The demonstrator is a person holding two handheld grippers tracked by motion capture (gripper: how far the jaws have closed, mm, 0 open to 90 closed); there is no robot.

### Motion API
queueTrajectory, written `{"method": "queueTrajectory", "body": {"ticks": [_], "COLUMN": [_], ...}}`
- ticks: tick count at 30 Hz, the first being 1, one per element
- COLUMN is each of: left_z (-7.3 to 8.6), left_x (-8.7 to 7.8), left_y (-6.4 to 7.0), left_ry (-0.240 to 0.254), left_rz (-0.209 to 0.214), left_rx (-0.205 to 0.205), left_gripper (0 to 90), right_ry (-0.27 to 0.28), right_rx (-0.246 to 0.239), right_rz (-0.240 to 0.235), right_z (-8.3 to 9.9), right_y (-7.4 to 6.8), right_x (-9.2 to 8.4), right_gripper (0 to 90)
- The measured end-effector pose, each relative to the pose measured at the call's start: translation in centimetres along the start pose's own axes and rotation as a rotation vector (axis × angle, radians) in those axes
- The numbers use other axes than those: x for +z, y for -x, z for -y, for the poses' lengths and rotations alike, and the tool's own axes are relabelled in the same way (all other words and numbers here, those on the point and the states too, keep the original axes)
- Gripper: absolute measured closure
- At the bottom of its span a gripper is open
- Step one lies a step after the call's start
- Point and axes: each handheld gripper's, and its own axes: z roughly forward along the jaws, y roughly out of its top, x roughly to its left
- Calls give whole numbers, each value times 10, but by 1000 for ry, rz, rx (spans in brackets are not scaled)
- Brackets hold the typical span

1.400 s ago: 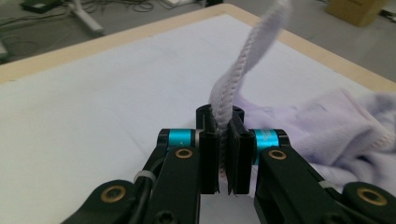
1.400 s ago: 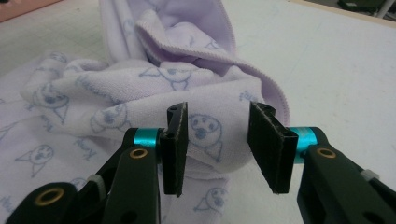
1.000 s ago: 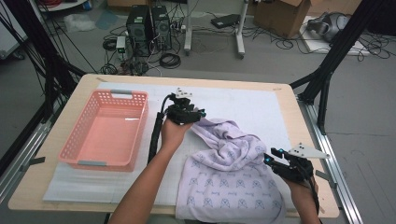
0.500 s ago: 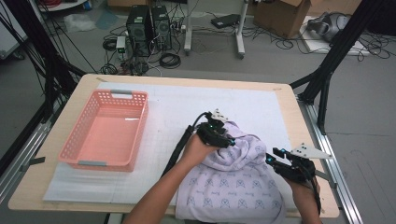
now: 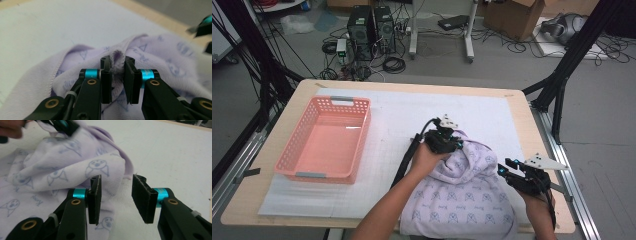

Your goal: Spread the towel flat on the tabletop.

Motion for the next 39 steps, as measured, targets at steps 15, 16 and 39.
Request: {"method": "queueTrajectory", "body": {"ticks": [15,16,39], "left_z": [61,66,71], "left_x": [-110,-112,-99], "left_y": [-30,-32,-36], "left_ry": [107,110,144], "left_rz": [-88,-92,-139], "left_rx": [-82,-91,-120], "left_gripper": [778,777,692], "right_ry": [-71,-73,-129], "right_rx": [54,56,-96], "right_rz": [-26,-48,-307], "right_z": [-19,-21,-64], "right_y": [23,21,-35], "right_x": [49,53,89], "right_gripper": [584,573,872]}}
